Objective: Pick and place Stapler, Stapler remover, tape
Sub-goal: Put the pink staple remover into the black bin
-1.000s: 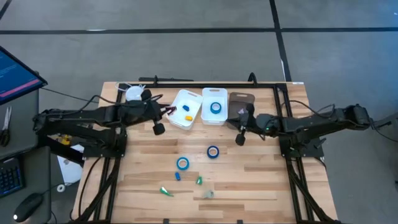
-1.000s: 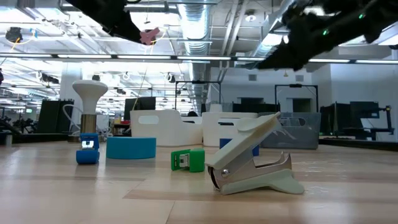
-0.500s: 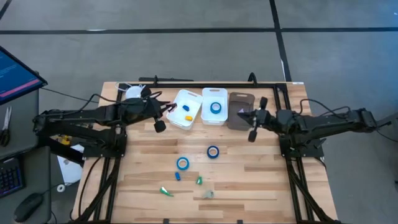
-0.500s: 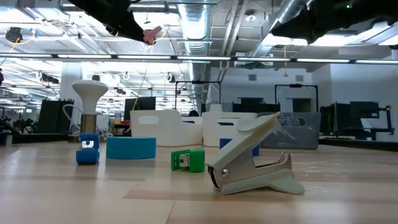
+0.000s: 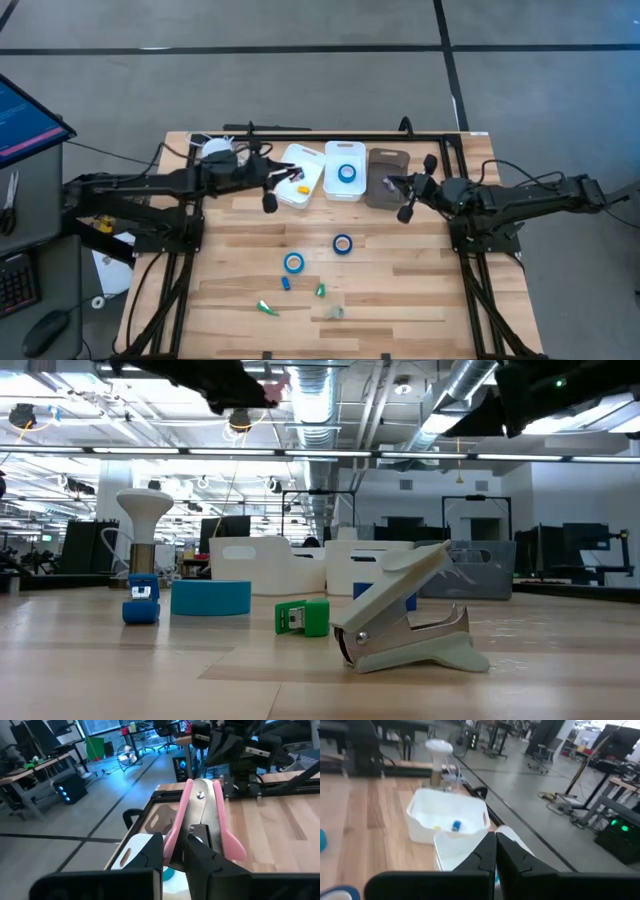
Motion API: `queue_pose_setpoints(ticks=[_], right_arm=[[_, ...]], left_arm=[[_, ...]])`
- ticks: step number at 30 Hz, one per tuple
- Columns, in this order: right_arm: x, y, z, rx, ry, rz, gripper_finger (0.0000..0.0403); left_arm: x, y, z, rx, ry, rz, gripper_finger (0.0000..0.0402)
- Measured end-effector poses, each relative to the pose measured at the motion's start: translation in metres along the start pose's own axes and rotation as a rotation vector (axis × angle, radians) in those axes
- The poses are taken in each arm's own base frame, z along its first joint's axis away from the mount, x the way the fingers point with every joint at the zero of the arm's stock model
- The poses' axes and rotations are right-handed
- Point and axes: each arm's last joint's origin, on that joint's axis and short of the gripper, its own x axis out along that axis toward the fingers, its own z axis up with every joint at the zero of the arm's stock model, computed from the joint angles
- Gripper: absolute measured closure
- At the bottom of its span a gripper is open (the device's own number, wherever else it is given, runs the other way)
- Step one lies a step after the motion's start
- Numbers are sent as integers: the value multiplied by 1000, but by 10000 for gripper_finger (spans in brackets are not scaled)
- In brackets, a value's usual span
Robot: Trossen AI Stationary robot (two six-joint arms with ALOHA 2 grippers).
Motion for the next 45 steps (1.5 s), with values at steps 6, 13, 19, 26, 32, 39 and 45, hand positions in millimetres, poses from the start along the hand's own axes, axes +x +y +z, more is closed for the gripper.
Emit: queue_pose_setpoints(ticks=[6,13,19,26,32,39,45], right_arm=[[1,1,-1,-4,7,9,403],[8,11,9,43,-104,191,403],[13,14,4,22,-61,166,403],[14,15,4,32,-64,169,403],[13,17,4,33,-71,216,403],[6,13,13,9,-136,104,403],[-6,10,26,-23,-258,104,403]], left_arm=[[31,4,-10,-24,-52,-64,369],[50,5,-15,-32,-102,-50,369],[61,2,-19,-38,-137,-45,370],[87,3,-14,-66,-162,-150,370],[110,9,-9,-66,-164,-173,370],[150,27,-21,-122,-121,-200,370],[185,25,-30,-154,-98,-262,370]])
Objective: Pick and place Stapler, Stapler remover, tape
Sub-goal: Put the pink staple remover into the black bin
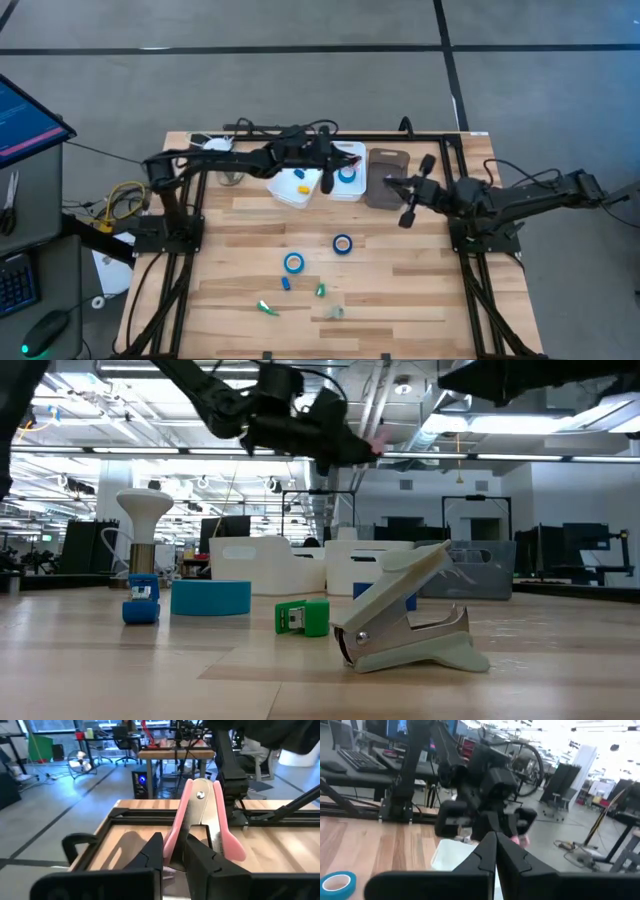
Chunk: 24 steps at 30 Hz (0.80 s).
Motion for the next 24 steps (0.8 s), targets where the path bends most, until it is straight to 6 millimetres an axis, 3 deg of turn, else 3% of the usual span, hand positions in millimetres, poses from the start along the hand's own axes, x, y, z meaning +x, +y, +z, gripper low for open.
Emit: queue_pose_setpoints(ticks=[6,11,24], right_arm=[[-4,-3,4,4,-23,-7,403],[-6,-4,4,7,-29,-9,403],[-5,-4,5,-1,-30,-10,403]], left_arm=[[32,-1,4,11,-32,-60,370],[46,3,6,7,-20,-62,370],[88,2,-46,-51,90,-82,370]])
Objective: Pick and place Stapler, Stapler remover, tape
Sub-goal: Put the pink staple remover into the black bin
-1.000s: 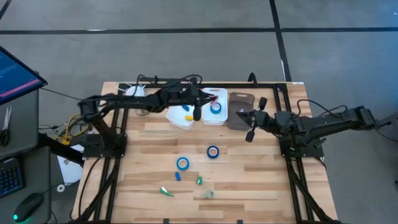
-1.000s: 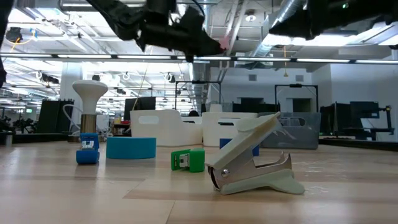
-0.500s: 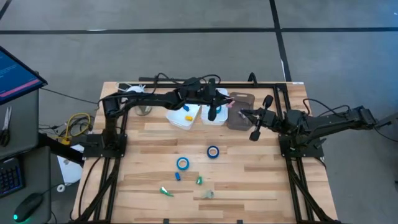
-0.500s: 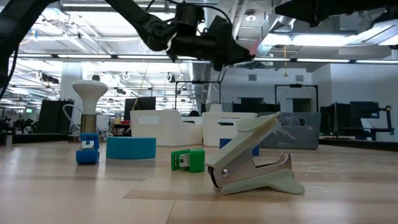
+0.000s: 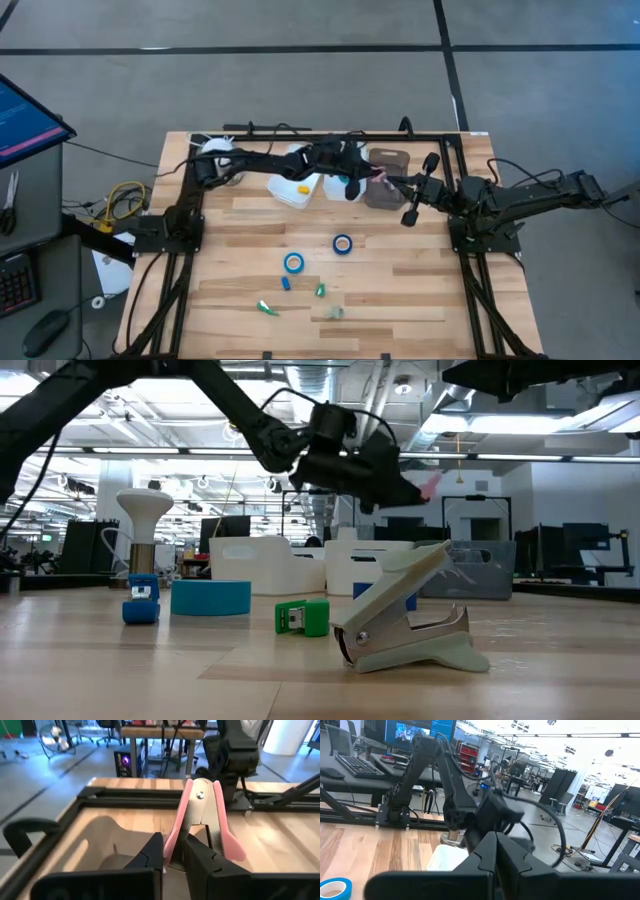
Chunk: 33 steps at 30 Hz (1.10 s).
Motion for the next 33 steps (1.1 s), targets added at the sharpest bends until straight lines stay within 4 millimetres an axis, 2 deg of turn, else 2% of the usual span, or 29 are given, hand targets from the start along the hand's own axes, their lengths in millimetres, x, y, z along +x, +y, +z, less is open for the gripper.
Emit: queue_pose_setpoints(ticks=[4,13,23,33], right_arm=[[0,0,0,0,0,0,403],[0,0,0,2,0,0,403],[0,0,0,2,1,1,403],[0,0,0,10,1,1,403]], left_arm=[[6,-4,-3,-13,13,-11,370],[6,-6,-13,-35,119,52,370],[8,-14,-15,-11,150,77,370],[9,-15,-15,-7,152,105,318]])
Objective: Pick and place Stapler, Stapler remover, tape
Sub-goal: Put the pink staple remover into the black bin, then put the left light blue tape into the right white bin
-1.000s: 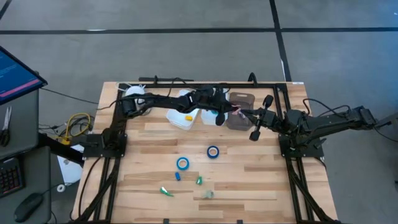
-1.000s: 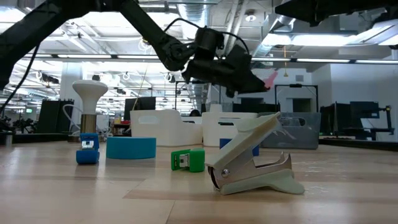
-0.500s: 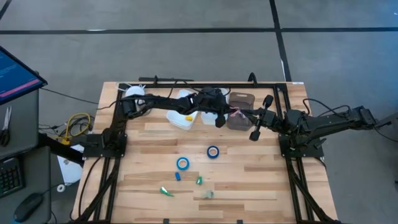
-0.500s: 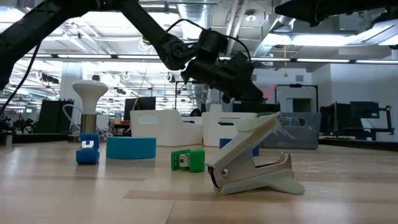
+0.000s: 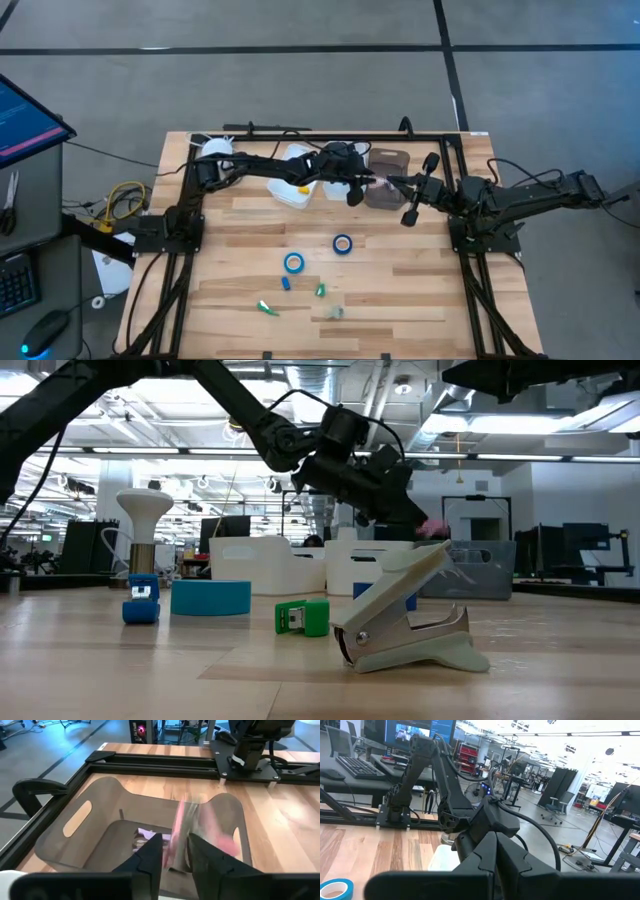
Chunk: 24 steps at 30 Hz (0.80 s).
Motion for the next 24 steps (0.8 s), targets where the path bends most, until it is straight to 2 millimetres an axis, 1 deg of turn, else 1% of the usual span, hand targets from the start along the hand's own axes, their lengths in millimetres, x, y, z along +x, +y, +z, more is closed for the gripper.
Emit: queue_pose_setpoints(ticks=[6,10,12,16,17,20,22,24], right_arm=[[0,0,0,0,0,0,403],[0,0,0,0,0,0,403],[0,0,0,0,0,0,403],[0,0,0,-2,3,3,403],[0,0,0,-3,3,4,403],[0,1,-1,-9,13,11,403],[-1,2,-2,-14,21,19,403],[-1,4,-3,-21,30,30,403]], left_arm=[[0,0,0,0,-4,0,300],[0,0,1,2,-9,0,301],[-2,0,3,5,-10,-18,317],[-9,-6,13,11,-29,-87,381],[-11,-10,16,20,-38,-96,391],[-28,-19,22,94,-34,-109,395],[-44,-27,27,144,-21,-102,398],[-65,-33,30,172,3,-99,400]])
